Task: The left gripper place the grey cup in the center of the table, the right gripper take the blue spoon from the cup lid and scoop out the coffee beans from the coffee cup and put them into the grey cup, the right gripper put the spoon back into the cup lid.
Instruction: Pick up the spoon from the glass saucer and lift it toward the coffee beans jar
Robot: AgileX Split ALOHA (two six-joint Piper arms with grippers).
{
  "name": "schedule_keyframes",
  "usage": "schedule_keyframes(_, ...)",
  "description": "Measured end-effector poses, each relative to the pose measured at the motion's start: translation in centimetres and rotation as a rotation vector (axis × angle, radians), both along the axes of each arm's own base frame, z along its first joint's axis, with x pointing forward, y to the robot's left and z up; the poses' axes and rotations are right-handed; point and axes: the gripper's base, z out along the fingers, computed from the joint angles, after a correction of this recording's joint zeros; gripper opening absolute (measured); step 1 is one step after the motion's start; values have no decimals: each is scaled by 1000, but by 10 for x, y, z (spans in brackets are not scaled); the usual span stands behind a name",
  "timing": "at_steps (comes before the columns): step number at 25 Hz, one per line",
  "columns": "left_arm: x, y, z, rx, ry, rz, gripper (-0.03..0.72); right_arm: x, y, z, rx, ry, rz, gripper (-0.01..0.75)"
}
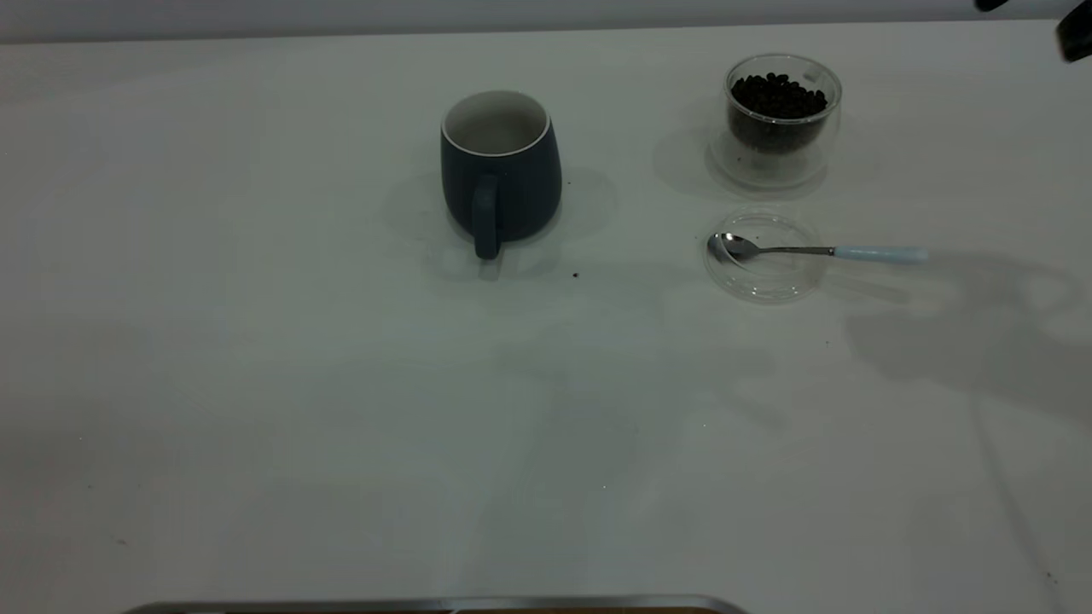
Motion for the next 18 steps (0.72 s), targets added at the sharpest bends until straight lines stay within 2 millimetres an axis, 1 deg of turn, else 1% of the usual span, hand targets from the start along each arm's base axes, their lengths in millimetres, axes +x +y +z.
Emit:
schedule_keyframes(4,0,0,0,4,0,-4,567,11,-12,-19,50,23,-52,604)
schedule_keyframes(7,0,0,0,4,0,-4,567,17,-22,-40,73,71,-103,604)
schedule_keyframes(13,0,0,0,4,0,-4,567,25,-24,-86,114,110,-154,604)
schedule_keyframes(15,0,0,0,4,0,-4,567,29,-25,-99,134,111,-168,604)
schedule_keyframes(18,0,0,0,4,0,-4,567,30,-30,-121,168,131,-190,604)
